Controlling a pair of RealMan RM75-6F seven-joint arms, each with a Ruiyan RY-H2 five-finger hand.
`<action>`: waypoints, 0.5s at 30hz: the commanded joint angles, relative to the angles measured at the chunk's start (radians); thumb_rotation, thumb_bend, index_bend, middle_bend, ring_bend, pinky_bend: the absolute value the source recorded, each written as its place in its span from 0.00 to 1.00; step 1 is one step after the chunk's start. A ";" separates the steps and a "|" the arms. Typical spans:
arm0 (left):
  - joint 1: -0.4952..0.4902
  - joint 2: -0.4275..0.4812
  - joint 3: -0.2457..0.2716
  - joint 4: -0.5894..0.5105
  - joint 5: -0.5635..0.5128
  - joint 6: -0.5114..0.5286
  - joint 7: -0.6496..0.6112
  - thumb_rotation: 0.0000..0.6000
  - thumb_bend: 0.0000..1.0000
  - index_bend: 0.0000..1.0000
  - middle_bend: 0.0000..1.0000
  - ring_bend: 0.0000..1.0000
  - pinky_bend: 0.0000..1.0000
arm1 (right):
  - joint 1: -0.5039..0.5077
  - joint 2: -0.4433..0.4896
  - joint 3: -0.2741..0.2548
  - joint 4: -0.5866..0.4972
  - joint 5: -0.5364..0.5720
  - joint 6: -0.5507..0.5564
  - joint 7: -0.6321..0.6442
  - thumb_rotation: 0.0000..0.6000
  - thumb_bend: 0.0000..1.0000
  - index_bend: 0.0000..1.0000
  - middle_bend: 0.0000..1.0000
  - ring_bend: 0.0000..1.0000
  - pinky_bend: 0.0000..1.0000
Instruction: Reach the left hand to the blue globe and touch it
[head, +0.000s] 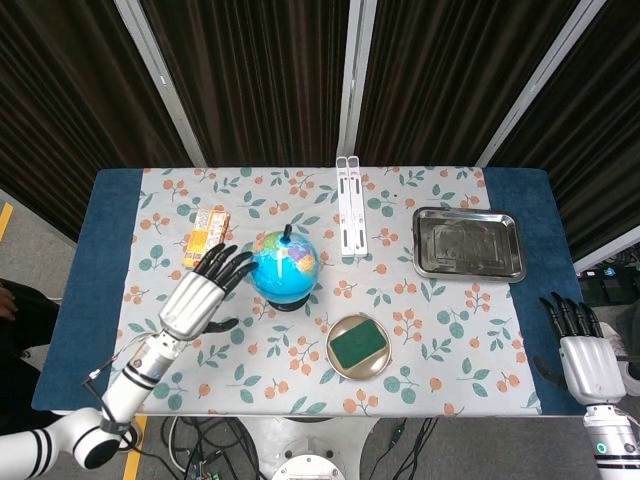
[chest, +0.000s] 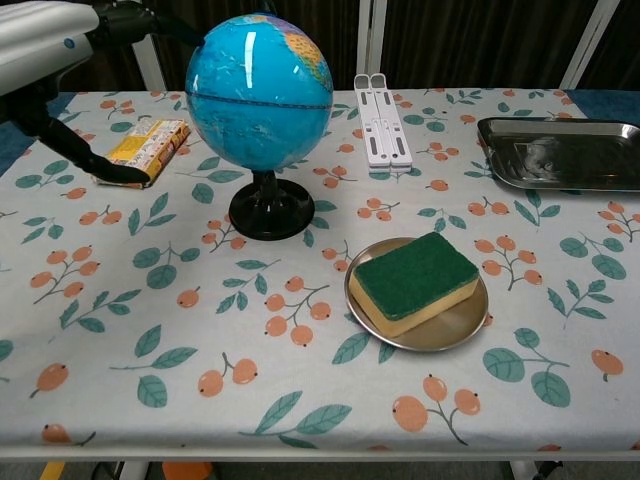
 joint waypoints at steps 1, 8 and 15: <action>0.013 0.011 -0.002 0.009 -0.007 0.022 -0.026 1.00 0.03 0.14 0.08 0.00 0.07 | 0.000 0.000 0.000 -0.001 -0.001 0.001 -0.001 1.00 0.19 0.00 0.00 0.00 0.00; 0.018 0.016 -0.002 0.015 0.033 0.067 -0.050 1.00 0.03 0.14 0.08 0.00 0.07 | 0.002 0.000 0.000 -0.005 0.000 -0.001 -0.006 1.00 0.19 0.00 0.00 0.00 0.00; -0.034 -0.012 0.000 -0.011 0.088 0.029 -0.043 1.00 0.03 0.14 0.09 0.00 0.07 | 0.002 -0.001 0.001 -0.003 0.004 -0.005 -0.002 1.00 0.19 0.00 0.00 0.00 0.00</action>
